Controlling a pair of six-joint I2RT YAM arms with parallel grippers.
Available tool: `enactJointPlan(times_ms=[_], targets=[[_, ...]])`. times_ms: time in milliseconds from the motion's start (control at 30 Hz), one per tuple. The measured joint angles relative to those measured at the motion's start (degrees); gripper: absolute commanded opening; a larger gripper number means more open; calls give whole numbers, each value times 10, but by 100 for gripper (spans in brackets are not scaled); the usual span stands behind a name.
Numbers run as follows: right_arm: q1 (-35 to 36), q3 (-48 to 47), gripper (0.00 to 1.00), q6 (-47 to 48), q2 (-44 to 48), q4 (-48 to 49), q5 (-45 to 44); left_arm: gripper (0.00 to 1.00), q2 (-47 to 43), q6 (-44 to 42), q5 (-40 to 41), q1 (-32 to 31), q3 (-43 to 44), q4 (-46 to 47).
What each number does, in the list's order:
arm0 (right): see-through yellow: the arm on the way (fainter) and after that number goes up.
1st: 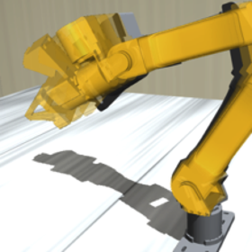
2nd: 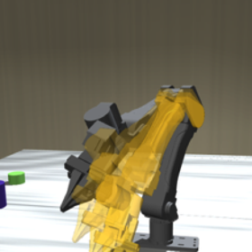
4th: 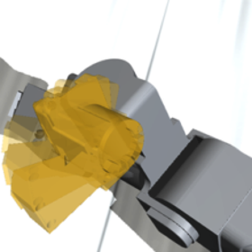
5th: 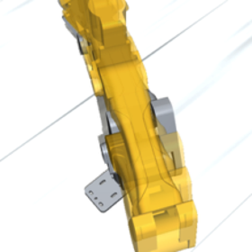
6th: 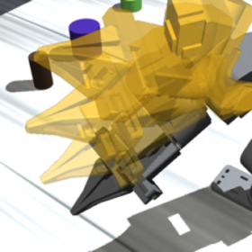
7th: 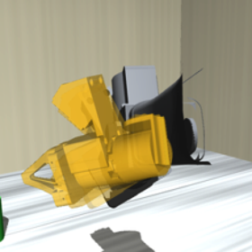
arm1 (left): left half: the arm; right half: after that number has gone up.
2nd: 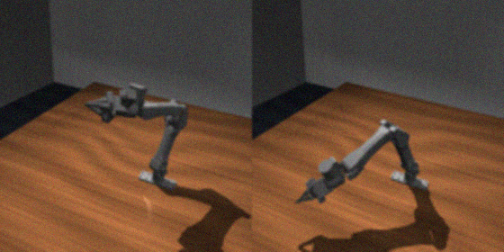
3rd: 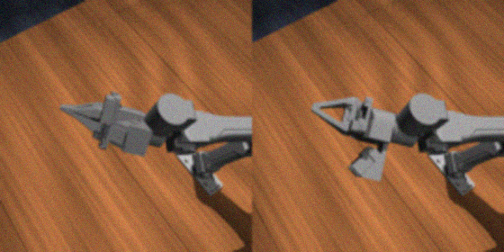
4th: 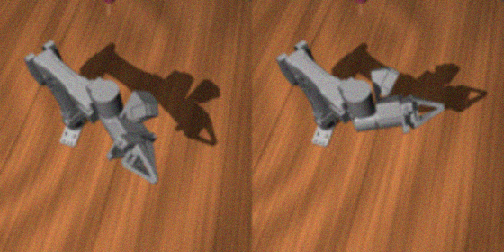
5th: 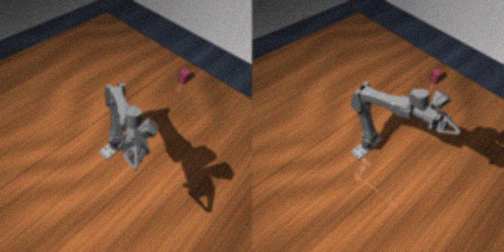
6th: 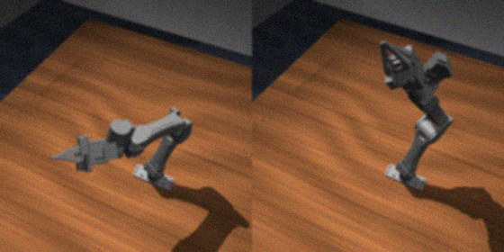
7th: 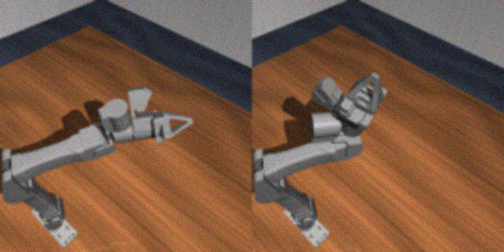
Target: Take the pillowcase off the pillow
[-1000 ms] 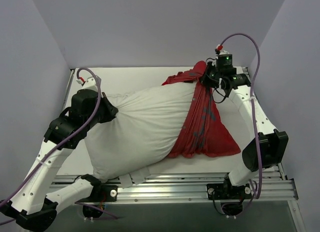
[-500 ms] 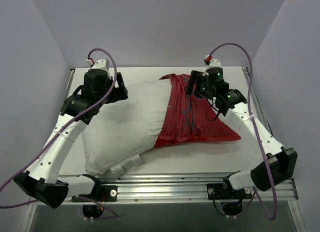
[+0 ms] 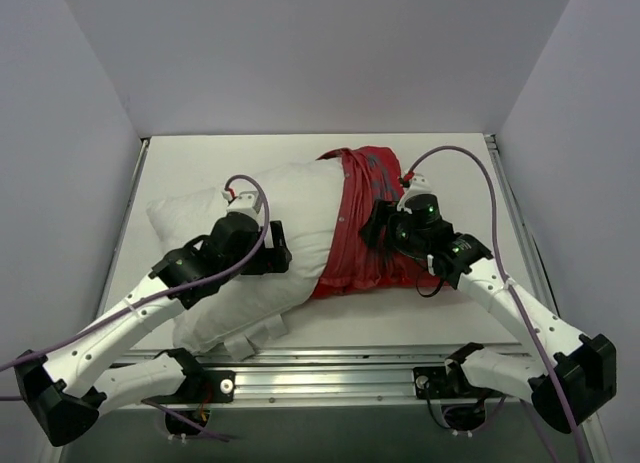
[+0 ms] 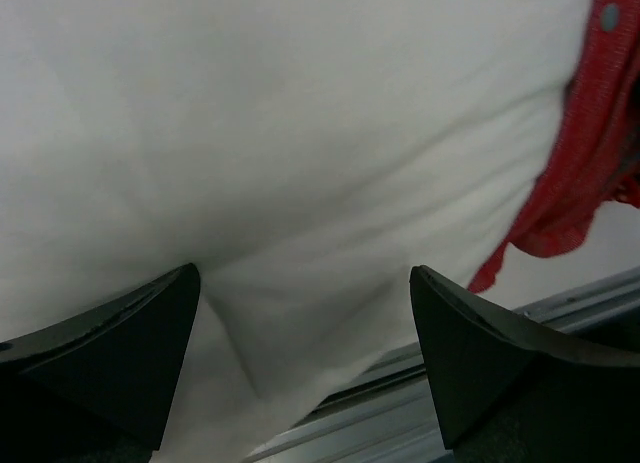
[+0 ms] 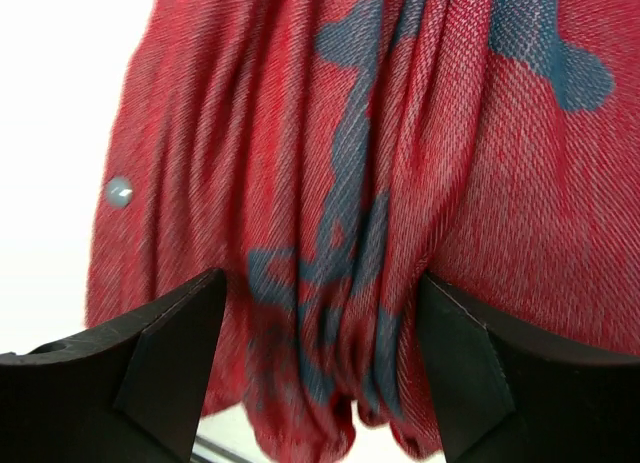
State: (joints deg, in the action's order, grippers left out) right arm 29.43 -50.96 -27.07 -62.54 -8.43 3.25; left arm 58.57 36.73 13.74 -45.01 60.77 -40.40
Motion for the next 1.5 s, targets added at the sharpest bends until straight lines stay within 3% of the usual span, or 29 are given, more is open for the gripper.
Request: enactJointPlan(times_ms=[233, 367, 467, 567, 700, 867, 1067, 1233, 1400, 1500], targets=[[-1, 19, 70, -1, -82, 106, 3, 95, 20, -9, 58, 30, -47, 85], [-6, -17, 70, 7, -146, 155, 2, 94, 47, -66, 60, 92, -15, 115], [-6, -57, 70, 22, -192, 169, -2, 94, 63, -126, 47, 97, 23, 122], [-9, -95, 72, 37, -222, 169, -5, 94, 63, -183, 35, 56, 48, 122], [-10, -105, 73, 48, -223, 167, -5, 94, 64, -212, 52, -50, 53, 99], [-10, -94, 74, 49, -211, 163, 3, 94, 92, -205, 154, -160, 38, 60], [-9, -36, 74, 49, -163, 172, 14, 95, 190, -175, 289, -180, 30, 21], [-9, 6, 75, 48, -135, 184, 18, 100, 204, -164, 321, -170, 0, 52], [-9, 31, 75, 48, -111, 185, 24, 74, 204, -155, 318, -119, -39, 104], [-8, 39, 74, 47, -102, 186, 29, 53, 204, -149, 298, -84, -49, 125]])
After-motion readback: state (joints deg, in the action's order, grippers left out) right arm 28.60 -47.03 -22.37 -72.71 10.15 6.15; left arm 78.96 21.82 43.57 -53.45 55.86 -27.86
